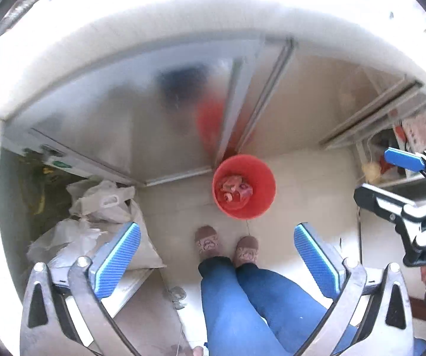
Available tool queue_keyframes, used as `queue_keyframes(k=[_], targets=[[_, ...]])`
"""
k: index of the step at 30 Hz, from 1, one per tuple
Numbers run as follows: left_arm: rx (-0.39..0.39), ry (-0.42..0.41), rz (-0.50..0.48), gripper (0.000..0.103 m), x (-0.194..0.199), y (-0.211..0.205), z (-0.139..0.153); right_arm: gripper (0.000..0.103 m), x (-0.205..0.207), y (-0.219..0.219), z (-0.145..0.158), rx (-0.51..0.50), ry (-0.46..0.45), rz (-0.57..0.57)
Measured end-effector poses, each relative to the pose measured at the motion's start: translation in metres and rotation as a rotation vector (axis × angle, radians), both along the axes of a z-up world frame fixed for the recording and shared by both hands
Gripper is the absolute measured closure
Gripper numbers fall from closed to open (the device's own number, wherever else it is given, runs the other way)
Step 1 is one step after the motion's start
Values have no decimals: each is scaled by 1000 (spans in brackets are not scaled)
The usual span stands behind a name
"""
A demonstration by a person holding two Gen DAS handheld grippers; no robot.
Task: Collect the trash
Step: 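Raise both empty tools back up to the counter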
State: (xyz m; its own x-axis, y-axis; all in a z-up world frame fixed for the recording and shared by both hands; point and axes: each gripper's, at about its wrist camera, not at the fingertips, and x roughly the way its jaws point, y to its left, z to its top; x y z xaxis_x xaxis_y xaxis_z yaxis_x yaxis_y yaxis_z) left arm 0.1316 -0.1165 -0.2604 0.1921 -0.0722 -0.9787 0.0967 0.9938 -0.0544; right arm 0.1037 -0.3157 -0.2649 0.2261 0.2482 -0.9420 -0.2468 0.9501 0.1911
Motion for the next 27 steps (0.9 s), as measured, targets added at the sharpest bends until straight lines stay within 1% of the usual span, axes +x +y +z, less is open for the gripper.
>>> queue_keyframes(k=[4,6,8,12,15,18,20,21,23,27], targets=[[-4,-71,34,0,1,10,51,1,2,13,45,6,-79,51],[8,-100,53,0,1,12,70,1,7,18,64,21,-113,65],[11,-118,77,0,2,19,87,1,13,23,79,34,-131,83],[-12,-152,115,0,4,39,117,1,31,35,111,75,-137,97],[3,-178,126,0,10,54,135,1,43,52,131,54,-185,135],[-2,-203,151,0,20,71,153,1,60,71,136,61,-198,171],[-27,-211,171,0,29,86,162,1,71,84,136,68,-199,195],[-38,-217,183,0,33,93,167,1,77,82,140,63,-200,210],[-41,-223,216,0,44,111,170,1,89,95,141,55,-205,226],[-44,-226,251,0,74,149,171,1,121,117,147,55,-194,259]])
